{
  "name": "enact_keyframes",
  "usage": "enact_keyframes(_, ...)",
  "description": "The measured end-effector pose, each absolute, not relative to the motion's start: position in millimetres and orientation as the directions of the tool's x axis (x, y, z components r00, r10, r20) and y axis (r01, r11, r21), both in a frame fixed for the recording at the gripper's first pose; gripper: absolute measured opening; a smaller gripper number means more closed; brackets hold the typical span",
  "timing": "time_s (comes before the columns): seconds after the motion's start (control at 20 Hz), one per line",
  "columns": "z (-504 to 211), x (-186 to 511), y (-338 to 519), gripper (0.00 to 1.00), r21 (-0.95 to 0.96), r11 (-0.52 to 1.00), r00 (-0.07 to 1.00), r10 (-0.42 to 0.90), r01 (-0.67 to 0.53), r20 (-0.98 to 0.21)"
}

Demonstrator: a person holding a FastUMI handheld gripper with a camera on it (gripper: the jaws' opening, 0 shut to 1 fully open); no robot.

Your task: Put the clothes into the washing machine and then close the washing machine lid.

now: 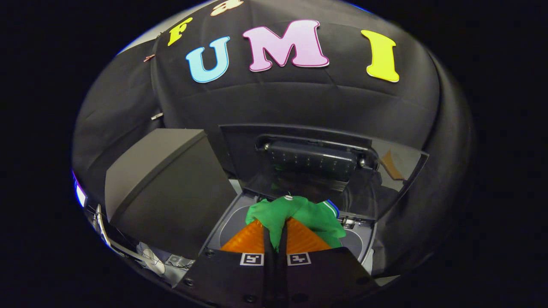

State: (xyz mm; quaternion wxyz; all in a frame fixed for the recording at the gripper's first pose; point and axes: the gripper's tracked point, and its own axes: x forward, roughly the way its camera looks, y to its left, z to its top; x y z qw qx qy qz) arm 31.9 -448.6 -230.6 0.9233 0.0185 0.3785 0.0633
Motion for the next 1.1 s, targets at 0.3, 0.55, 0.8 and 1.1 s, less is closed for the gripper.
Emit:
enact_keyframes(0.3, -268.4, 20.8, -448.0, 0.05, 0.067, 0.993, 0.671, 0.117, -0.100, -0.732)
enact_keyframes(0.55, -296.2, 19.6, -447.0, 0.05, 0.049, 0.992, 0.647, 0.111, -0.113, -0.754)
enact_keyframes(0.8, -324.0, 15.3, -449.2, 0.05, 0.031, 0.993, 0.629, 0.096, -0.114, -0.772)
enact_keyframes(1.1, -376.4, 5.0, -468.1, 0.05, -0.016, 0.998, 0.570, 0.021, -0.060, -0.822)
